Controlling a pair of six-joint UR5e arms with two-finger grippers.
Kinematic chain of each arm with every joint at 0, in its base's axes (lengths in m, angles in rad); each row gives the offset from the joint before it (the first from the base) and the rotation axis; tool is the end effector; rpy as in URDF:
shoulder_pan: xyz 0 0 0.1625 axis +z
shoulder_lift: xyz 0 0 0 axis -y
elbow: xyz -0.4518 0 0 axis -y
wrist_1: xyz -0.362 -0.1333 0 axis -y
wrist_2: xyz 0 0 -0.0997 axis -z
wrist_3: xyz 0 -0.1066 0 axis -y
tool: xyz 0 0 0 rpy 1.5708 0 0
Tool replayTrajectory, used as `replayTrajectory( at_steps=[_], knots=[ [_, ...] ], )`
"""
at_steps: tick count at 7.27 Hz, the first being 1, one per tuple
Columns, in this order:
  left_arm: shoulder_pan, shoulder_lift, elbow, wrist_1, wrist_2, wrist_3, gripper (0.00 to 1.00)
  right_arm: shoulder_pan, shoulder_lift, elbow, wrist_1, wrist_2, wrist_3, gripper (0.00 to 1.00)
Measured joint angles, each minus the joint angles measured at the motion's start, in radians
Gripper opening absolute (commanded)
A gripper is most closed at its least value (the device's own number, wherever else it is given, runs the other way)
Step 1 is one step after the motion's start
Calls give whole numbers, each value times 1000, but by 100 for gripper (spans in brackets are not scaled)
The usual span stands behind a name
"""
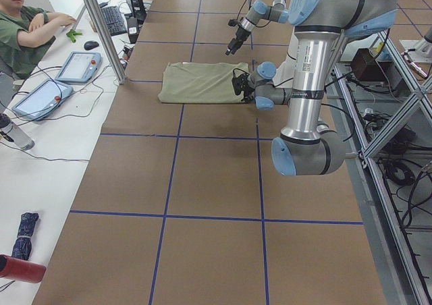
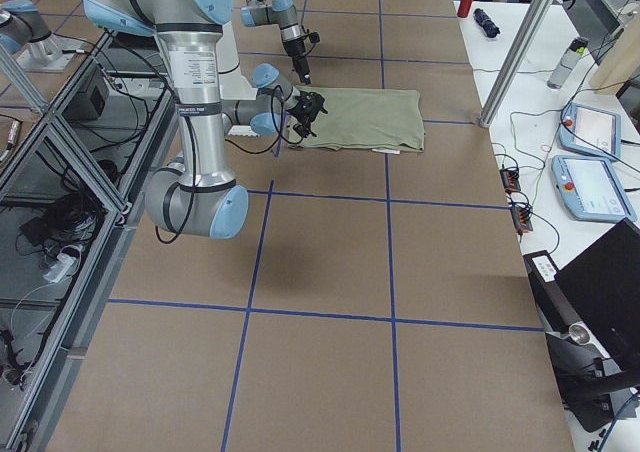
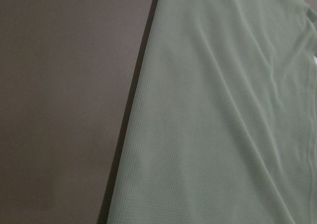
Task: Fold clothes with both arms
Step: 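Move both grippers down to the shirt corners nearest the robot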
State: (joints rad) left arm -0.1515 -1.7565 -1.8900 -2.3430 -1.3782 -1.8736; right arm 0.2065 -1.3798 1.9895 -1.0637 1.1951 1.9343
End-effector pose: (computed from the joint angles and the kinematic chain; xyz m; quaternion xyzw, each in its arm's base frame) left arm 0.5000 -0.2318 0.3663 0.0321 0.5974 -0.2358 0.7658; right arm -0.4691 -0.2744 0.3527 0.1171 -0.5313 0.3292 0.7718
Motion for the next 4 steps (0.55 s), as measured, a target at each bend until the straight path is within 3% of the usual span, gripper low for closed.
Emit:
replayTrajectory(
  at_steps=[4],
  knots=[
    [31, -2, 18, -2, 22, -25, 87, -2, 2, -3, -1, -4, 15, 100]
  ],
)
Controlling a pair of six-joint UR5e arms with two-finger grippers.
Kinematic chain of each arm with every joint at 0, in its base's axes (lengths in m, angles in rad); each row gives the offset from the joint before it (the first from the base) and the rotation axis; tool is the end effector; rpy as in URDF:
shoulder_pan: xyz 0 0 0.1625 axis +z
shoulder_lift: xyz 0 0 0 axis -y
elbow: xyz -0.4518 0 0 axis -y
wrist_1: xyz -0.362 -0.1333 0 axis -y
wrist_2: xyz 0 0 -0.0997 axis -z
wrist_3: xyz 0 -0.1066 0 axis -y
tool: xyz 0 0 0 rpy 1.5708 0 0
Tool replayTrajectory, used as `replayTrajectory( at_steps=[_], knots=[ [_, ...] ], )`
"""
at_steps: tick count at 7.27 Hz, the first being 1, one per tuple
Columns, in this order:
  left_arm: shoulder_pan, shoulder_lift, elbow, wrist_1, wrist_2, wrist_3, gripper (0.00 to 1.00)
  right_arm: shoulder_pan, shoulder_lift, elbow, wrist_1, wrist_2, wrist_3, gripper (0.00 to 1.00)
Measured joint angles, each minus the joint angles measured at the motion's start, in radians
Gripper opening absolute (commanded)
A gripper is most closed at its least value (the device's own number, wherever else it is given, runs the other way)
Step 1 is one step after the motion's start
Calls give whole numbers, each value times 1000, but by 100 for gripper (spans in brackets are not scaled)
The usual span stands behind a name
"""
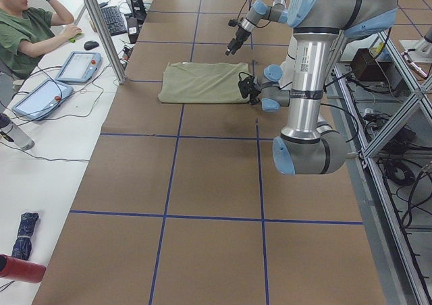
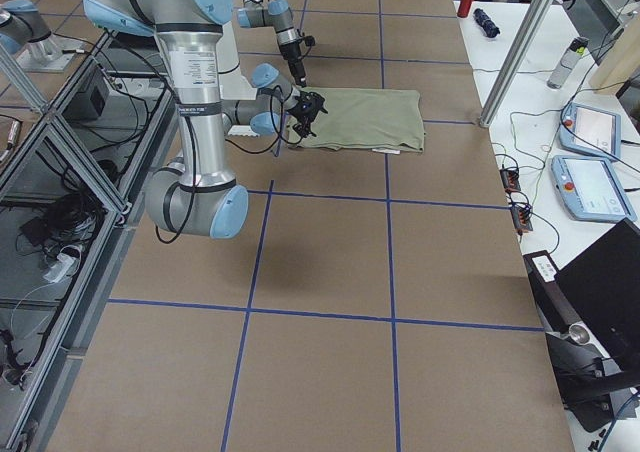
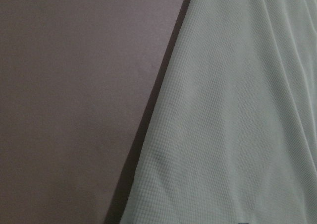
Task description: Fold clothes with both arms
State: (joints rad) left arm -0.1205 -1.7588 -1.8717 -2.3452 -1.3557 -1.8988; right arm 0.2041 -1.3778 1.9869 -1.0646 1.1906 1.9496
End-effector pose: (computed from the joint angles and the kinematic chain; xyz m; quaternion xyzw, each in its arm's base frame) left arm 0.5108 -0.2190 0.3728 0.0254 0.5929 -0.2402 0.7682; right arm -0.4706 -0.2739 0.3528 0.1144 -0.5317 0.3352 0.7693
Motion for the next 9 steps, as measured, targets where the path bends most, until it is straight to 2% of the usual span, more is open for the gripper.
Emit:
replayTrajectory(
  at_steps=[1, 2, 4, 5, 6, 7, 9],
  knots=[
    [5, -2, 7, 0, 0, -1, 86, 0, 0, 0, 0, -1, 1, 100],
    [8, -4, 9, 0, 0, -2, 79, 0, 0, 0, 0, -1, 1, 100],
    [19, -6, 11, 0, 0, -2, 45, -1, 0, -3, 0, -2, 2, 100],
    [24, -7, 12, 0, 0, -2, 17, -1, 1, -6, 0, -3, 2, 99],
    [26, -6, 12, -1, 1, -1, 0, -3, 2, -9, 0, -3, 3, 95],
    [29, -6, 12, -1, 1, 0, 0, -4, 3, -12, 0, -5, 7, 81],
    [30, -9, -3, -2, 1, 6, 0, -7, 16, -19, -2, -21, 37, 74]
  ],
)
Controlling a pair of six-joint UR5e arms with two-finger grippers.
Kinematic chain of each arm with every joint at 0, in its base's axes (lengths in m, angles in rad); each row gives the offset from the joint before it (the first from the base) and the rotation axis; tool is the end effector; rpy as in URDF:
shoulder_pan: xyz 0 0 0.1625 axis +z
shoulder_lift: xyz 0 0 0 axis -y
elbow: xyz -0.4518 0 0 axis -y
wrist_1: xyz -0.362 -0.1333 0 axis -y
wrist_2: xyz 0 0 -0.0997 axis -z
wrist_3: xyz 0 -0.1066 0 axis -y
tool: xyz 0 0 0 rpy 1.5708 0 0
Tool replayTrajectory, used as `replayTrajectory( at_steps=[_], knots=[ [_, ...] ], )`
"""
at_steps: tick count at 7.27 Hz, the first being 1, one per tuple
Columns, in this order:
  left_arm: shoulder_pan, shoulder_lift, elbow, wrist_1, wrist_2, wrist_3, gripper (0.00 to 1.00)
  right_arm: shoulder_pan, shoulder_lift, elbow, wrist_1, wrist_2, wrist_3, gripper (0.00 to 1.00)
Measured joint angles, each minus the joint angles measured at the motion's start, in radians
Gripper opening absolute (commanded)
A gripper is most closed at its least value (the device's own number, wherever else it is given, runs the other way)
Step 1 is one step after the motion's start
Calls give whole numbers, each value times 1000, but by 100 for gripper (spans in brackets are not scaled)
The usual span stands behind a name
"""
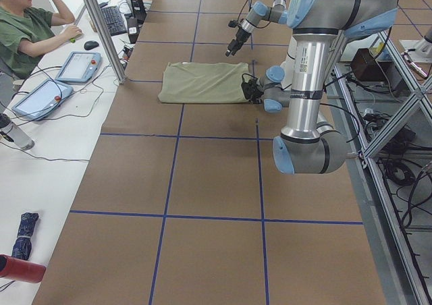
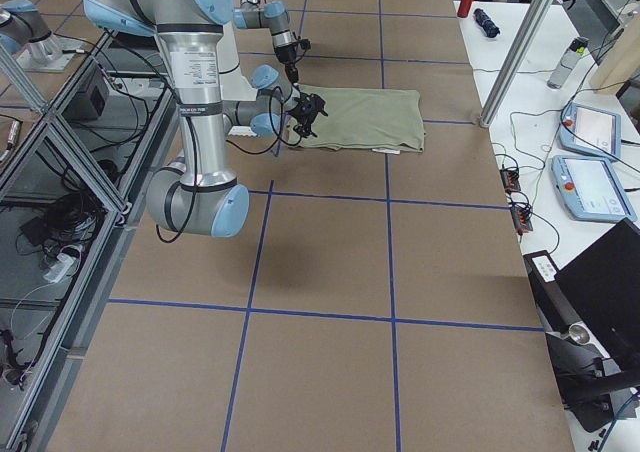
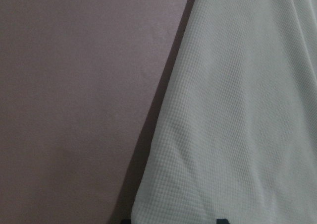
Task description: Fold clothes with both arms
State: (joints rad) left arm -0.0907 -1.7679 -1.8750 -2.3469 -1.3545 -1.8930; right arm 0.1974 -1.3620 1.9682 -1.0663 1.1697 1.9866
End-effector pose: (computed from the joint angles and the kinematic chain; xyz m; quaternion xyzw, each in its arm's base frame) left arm 0.5181 -0.2039 0.3663 0.0176 0.5987 -0.2266 0.7680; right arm -0.4789 -0.2742 0.3525 0.1120 -0.5320 0.3515 0.7622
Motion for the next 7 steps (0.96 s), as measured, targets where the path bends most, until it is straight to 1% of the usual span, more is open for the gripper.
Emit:
replayTrajectory(
  at_steps=[1, 2, 4, 5, 7],
  knots=[
    [-4, -1, -15, 0, 0, 4, 0, -1, 14, 1, -14, -5, 23, 72],
    [-11, -1, -29, 0, -1, 8, 0, -2, 39, 5, -62, -6, 62, 72],
    [-25, -1, -46, 1, -1, 10, 0, -25, 123, 6, -255, -1, 169, 74],
    [-28, -1, -47, 0, -2, 11, 0, -46, 137, 4, -313, 0, 200, 78],
    [-28, -1, -46, 0, -2, 10, 0, -98, 137, 2, -390, 2, 222, 79]
  ],
)
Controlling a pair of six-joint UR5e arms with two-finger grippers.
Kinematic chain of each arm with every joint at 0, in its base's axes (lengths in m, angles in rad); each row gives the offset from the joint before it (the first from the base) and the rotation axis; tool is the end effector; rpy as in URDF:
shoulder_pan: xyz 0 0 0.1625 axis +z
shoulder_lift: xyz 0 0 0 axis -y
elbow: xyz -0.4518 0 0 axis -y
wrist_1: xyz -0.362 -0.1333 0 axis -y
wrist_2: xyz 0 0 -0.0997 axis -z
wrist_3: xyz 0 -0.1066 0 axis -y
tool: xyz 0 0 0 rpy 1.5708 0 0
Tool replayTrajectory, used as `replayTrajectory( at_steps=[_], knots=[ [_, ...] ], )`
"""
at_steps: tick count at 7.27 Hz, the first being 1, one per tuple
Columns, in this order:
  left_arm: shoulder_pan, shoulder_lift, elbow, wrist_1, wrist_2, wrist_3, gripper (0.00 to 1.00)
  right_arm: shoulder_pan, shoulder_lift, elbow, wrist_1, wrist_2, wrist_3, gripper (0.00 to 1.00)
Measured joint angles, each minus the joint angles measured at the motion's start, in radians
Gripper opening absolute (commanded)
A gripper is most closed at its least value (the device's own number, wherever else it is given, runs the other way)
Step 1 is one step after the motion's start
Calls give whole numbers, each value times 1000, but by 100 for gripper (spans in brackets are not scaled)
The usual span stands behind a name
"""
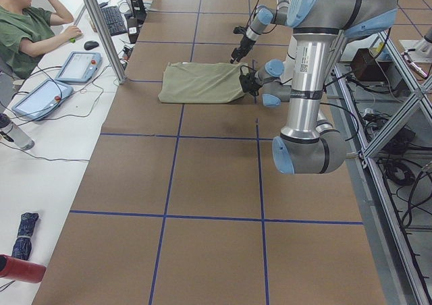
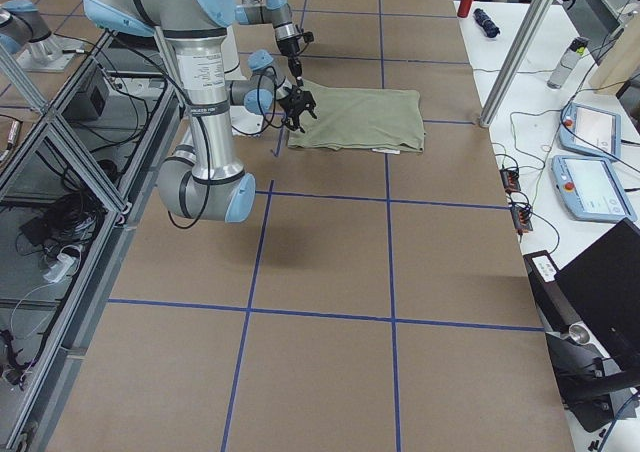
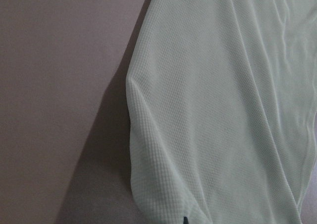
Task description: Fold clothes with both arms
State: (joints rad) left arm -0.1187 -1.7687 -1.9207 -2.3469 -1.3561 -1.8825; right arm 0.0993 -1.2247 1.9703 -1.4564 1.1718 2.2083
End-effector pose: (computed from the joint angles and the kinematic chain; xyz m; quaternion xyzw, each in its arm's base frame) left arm 0.5011 -0.2169 0.3457 0.0252 0.6164 -0.2318 0.7521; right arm -0.5386 -0.2292 0.3305 0.0650 -0.4418 0.3979 0.8014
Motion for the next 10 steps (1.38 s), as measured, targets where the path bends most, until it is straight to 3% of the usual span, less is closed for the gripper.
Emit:
replayTrajectory(
  at_steps=[4, 6, 8, 10],
  knots=[
    [2, 0, 7, 0, 1, -1, 0, -67, 8, -16, -55, 0, 2, 77],
    [3, 0, 6, 0, 0, -1, 0, -69, 10, -23, -55, -4, 0, 67],
    [2, 0, 3, 0, 0, -1, 0, -63, 16, -39, -49, -8, 2, 66],
    [3, 0, 2, 0, 0, -1, 0, -57, 29, -51, -46, -9, 3, 60]
  ],
)
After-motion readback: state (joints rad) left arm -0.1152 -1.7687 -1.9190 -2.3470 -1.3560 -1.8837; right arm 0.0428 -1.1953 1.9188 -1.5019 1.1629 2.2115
